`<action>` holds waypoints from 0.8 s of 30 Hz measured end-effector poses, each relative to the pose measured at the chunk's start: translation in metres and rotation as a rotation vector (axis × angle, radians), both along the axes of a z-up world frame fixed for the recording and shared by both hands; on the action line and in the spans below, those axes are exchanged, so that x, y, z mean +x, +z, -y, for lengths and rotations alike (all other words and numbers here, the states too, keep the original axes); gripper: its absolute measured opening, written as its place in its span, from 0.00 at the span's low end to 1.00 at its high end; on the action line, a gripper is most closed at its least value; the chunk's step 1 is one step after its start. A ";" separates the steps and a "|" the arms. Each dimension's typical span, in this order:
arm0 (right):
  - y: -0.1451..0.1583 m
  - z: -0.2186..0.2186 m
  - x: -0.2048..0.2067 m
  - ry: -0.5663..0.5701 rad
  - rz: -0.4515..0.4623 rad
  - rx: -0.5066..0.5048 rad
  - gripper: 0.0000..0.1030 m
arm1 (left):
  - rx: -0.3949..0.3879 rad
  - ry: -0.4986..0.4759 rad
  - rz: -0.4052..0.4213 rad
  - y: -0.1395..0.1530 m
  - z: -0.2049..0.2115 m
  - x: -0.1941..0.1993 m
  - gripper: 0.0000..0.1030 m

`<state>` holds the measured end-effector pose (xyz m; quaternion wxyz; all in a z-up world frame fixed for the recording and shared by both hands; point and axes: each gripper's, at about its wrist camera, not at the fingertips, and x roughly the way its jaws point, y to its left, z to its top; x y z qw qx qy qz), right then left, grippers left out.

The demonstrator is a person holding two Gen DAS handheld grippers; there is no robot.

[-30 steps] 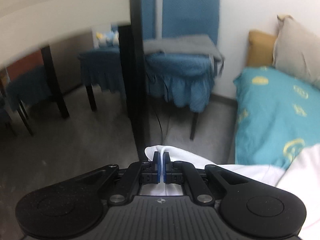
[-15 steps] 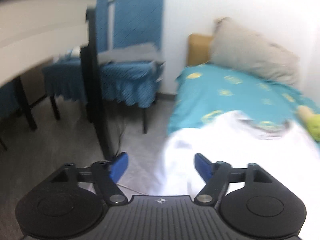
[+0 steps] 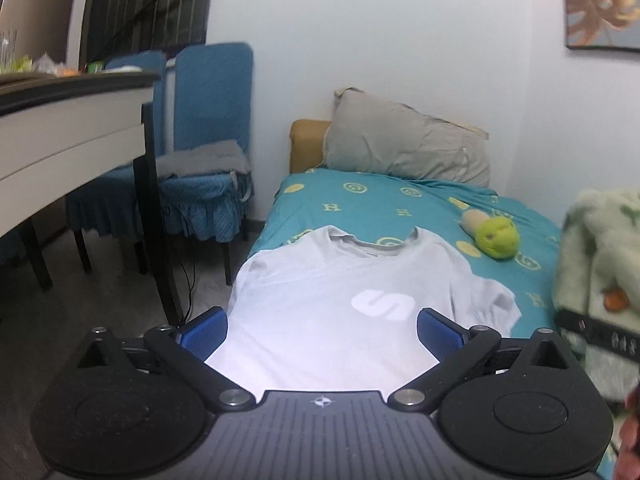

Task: Fold clothes

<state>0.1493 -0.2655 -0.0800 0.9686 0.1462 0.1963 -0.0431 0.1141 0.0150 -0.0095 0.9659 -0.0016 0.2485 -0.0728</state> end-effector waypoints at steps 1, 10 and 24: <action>0.000 -0.001 -0.003 0.002 0.001 0.001 0.74 | 0.000 -0.004 0.004 -0.004 0.000 -0.007 1.00; -0.003 0.004 -0.010 -0.006 -0.023 0.069 0.70 | -0.032 0.041 -0.022 -0.031 -0.028 -0.012 1.00; -0.021 0.060 0.047 -0.033 -0.114 0.454 0.64 | -0.069 0.076 -0.090 -0.043 -0.035 0.009 1.00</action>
